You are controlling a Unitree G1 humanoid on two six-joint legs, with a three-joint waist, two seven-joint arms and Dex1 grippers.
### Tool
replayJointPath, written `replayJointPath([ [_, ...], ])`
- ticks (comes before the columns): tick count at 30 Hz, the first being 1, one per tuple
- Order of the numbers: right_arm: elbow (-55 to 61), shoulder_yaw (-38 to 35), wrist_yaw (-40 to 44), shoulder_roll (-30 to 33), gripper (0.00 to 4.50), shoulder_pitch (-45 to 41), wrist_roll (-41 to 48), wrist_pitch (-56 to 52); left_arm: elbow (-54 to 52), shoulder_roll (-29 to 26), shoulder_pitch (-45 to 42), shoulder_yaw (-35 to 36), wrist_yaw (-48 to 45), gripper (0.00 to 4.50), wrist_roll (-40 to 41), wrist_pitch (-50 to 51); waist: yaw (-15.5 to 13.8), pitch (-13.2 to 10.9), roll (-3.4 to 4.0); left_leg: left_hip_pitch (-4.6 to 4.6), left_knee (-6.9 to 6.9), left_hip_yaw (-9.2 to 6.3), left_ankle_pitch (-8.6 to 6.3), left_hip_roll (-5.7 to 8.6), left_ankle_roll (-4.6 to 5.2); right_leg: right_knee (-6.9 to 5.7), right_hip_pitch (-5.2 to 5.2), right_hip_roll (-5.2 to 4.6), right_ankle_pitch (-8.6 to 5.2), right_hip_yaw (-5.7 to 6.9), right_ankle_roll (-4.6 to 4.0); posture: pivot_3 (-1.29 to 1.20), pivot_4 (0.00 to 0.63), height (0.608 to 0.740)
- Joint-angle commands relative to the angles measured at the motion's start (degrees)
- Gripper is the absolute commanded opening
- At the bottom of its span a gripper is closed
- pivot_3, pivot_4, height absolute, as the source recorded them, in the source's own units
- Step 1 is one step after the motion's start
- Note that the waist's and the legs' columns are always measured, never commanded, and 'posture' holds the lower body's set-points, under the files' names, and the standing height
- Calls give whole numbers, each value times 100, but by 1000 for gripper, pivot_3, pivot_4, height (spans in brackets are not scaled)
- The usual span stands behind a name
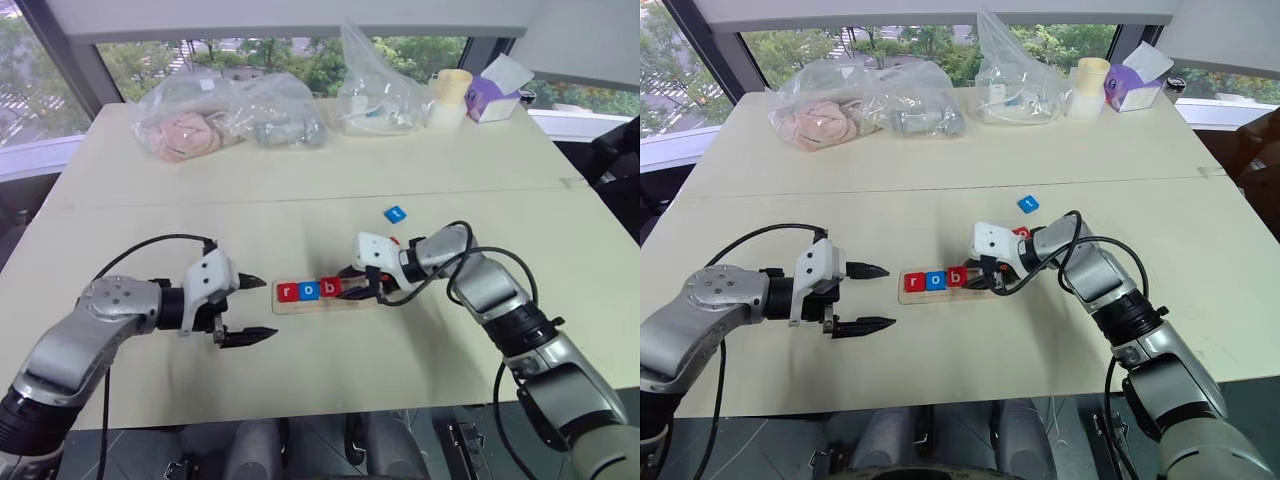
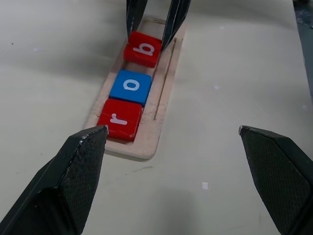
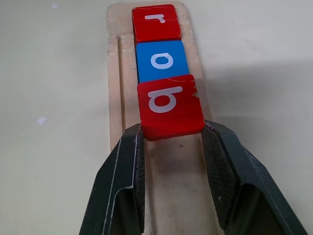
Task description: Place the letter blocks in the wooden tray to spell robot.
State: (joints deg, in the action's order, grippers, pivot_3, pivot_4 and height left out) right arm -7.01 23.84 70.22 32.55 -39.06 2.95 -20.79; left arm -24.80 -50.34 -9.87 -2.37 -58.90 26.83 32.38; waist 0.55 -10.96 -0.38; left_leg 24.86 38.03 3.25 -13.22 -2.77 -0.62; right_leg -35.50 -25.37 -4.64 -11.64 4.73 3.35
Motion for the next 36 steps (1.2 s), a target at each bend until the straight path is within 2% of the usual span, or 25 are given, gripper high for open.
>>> replayJointPath([
  [1,46,-107,31,-56,1094,-143,44,48,-99,20,-127,130,39,4500,68,21,0,0,0,0,0,0,0,0,0,0,0,0,0,0,0,0,150,740],
  [2,42,-115,28,-70,1094,-146,59,17,-98,25,-133,124,48,4500,69,20,1,0,0,0,0,0,0,0,0,0,0,0,0,0,0,0,150,740],
  [8,-28,-284,-198,-259,4190,-216,123,29,-63,52,-118,99,66,4500,28,-6,5,0,0,0,0,0,0,0,0,-2,0,0,1,0,-1,0,150,740],
  [9,-31,-340,-218,-289,4484,-241,167,31,-47,55,-118,94,65,4500,15,-17,4,0,0,0,0,0,0,0,0,-3,0,1,1,0,-1,0,150,740],
  [14,-142,-826,-667,-431,4484,-376,281,226,64,80,-286,54,67,4500,-21,15,0,0,0,0,0,0,1,0,-1,-4,0,1,2,0,-2,0,150,740],
  [20,-819,-1557,-1583,-100,4484,-488,79,284,31,247,-507,202,223,4500,189,192,-21,0,-1,0,1,0,3,3,-5,-3,3,-2,3,0,-3,0,150,740],
  [23,-810,-2088,-1929,88,4484,-232,316,-477,-16,587,-727,438,543,4500,459,348,-26,0,-2,0,1,-1,3,3,-5,-1,4,-1,3,-1,-2,0,150,740],
  [28,375,-2744,-2512,71,4484,596,812,-2159,-236,843,-834,455,843,4500,691,643,-52,2,-2,-1,1,-2,4,2,-3,-10,3,0,14,-1,18,0,150,740],
  [32,1301,-2850,-3201,-330,4484,1126,966,-2983,-148,945,-837,63,932,4500,351,453,-1,2,-2,-18,1,-2,4,2,-3,-36,3,1,8,-3,16,0,150,740],
  [36,1668,-2741,-3850,-842,4484,1309,914,-3263,-13,1107,-919,-117,949,4500,216,302,9,2,-2,-37,1,-5,4,1,-4,-48,10,2,-12,-7,16,0,150,740],
])
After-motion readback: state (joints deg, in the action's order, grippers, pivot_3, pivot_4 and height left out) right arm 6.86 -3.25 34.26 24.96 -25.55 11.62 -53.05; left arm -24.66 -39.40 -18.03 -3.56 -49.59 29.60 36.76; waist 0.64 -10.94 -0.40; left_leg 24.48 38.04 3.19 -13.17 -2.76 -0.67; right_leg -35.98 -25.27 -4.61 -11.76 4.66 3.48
